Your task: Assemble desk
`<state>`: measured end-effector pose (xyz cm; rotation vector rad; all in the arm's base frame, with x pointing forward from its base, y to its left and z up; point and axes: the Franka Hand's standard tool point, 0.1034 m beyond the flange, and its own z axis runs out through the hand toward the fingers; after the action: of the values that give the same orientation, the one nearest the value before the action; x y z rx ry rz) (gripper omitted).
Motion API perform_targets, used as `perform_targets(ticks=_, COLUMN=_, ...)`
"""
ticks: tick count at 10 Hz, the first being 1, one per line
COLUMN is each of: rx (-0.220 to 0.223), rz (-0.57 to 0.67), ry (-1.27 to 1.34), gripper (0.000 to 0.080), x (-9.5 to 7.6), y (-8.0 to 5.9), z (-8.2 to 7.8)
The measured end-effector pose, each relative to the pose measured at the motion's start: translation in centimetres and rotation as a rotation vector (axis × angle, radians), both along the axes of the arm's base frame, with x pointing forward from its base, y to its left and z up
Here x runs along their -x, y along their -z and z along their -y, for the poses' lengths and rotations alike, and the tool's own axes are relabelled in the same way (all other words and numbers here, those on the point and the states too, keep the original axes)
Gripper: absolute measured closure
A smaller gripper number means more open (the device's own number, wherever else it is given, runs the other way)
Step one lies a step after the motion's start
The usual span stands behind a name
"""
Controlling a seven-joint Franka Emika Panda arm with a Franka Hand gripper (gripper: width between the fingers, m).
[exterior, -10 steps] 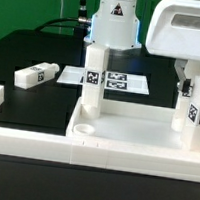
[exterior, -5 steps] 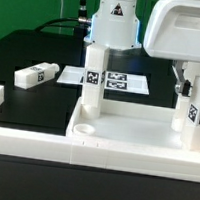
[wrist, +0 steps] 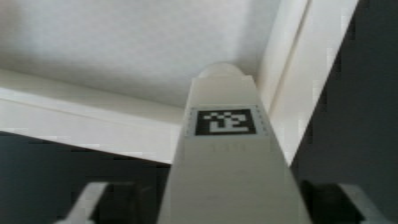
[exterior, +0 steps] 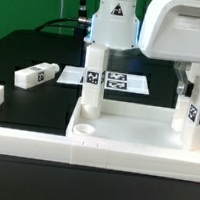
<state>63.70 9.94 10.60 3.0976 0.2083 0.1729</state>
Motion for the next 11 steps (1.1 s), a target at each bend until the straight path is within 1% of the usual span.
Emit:
perform_targets(ticks=1, rx=-0.002, rz=0.000, ry=0.009, gripper=0.0510, x=0.0, y=0.0, z=0.0)
perform_targets(ticks=7, rx=-0.046, rz=0.004, ry=0.412, gripper=0.0509, x=0.1, y=0.0, z=0.2)
perform_targets(ticks=10, rx=-0.049, rz=0.003, ry=0.657, gripper=0.0508, x=0.3, y=0.0, z=2.1)
perform_targets(ticks=11, rx=-0.048, rz=0.004, ry=0.706, gripper=0.0508, x=0.3, y=0.0, z=2.5)
